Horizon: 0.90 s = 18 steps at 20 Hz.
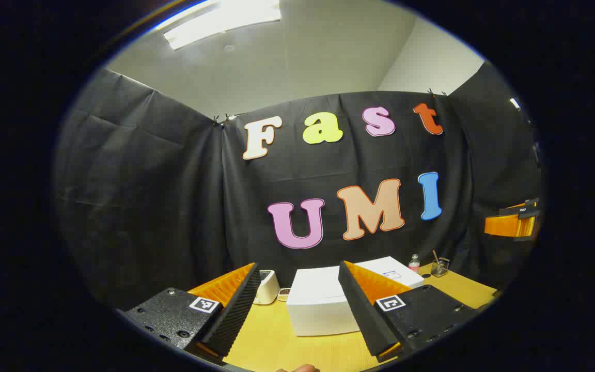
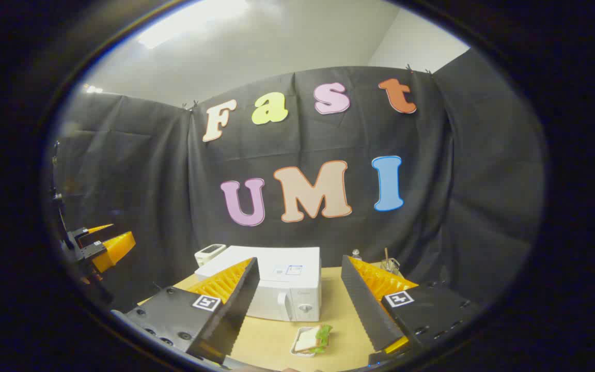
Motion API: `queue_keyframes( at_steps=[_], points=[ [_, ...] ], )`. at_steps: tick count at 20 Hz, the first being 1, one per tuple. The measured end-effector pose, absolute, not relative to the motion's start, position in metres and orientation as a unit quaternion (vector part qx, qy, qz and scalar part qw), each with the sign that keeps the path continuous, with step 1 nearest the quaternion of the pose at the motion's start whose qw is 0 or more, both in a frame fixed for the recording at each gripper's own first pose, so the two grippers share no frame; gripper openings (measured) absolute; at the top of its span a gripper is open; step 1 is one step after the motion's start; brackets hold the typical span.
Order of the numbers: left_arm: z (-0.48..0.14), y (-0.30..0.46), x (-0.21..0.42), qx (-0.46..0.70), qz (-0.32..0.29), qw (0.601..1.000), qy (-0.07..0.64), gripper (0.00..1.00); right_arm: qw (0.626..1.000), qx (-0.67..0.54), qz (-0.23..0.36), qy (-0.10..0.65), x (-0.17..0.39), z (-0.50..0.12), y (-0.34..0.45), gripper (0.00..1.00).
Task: Open the microwave oven with the left hand, put the food in, and close the microwave oven.
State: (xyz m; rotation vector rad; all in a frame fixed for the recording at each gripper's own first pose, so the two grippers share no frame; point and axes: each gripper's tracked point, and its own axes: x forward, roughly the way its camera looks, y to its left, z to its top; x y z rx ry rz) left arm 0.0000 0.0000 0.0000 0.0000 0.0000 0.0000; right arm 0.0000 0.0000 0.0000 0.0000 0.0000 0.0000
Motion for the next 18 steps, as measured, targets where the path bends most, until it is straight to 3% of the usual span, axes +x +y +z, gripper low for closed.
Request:
queue_keyframes(
  at_steps=[2,4,5,6,8,18],
  points=[
    [-0.002,-0.005,0.001,-0.008,-0.005,1.000,0.003,1.00,1.000,-0.004,-0.002,0.000,-0.002,0.000,-0.006,0.91],
    [-0.006,-0.009,0.004,-0.015,-0.010,1.000,0.009,0.94,1.000,-0.012,-0.004,0.007,-0.004,-0.005,-0.012,0.91],
    [-0.007,-0.012,0.005,-0.019,-0.011,1.000,0.011,1.00,1.000,-0.013,-0.005,0.008,-0.005,-0.005,-0.014,0.91],
    [-0.009,-0.011,0.007,-0.022,-0.011,1.000,0.015,0.94,1.000,-0.012,-0.006,0.006,-0.006,-0.004,-0.017,0.91],
    [-0.012,-0.012,0.008,-0.026,-0.010,0.999,0.017,1.00,1.000,-0.006,-0.007,0.003,-0.007,0.000,-0.020,0.91],
    [-0.024,-0.020,0.007,-0.048,-0.019,0.999,0.013,0.97,1.000,-0.008,-0.001,0.003,-0.012,-0.002,-0.016,0.91]
  ],
)
